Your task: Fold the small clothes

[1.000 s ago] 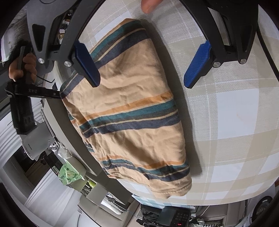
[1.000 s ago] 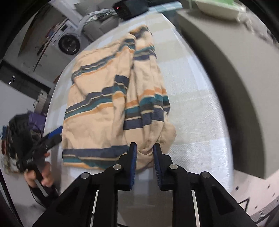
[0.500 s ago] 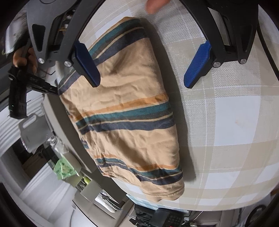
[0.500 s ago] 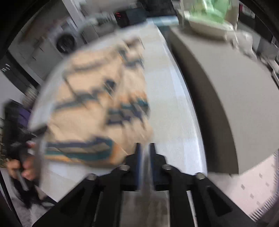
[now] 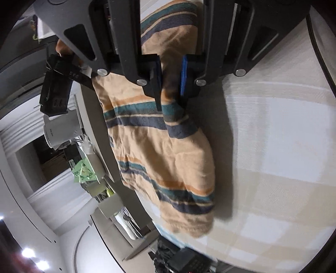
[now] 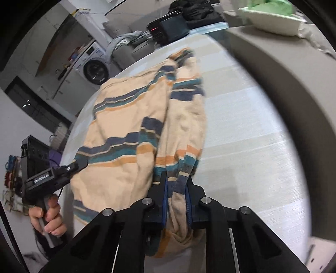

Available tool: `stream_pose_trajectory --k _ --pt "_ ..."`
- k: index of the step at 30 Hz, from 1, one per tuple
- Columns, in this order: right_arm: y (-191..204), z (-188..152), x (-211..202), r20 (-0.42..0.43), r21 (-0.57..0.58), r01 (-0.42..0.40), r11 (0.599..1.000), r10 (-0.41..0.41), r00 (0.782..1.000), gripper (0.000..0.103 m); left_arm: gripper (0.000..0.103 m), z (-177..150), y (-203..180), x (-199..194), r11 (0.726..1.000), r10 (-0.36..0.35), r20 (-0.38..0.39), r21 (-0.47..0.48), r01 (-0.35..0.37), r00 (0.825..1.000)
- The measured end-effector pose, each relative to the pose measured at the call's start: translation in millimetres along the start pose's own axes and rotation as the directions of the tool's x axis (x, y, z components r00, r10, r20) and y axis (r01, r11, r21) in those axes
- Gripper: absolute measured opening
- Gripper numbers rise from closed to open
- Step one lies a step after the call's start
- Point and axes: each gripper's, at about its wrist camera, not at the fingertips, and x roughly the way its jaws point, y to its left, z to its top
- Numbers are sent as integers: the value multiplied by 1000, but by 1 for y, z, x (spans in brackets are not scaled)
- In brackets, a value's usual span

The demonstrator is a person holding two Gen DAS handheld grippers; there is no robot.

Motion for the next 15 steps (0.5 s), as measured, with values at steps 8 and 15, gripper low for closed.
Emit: stream_pose_trajectory --k 8,15 --pt "5 -16 -6 -29 -44 20 999 -21 999 16 12 -4 5 -41 979 194 35 54 -196 980" --pt "4 -31 -37 -14 -36 42 998 -43 999 20 38 -14 -50 -40 941 245 61 226 -252 968"
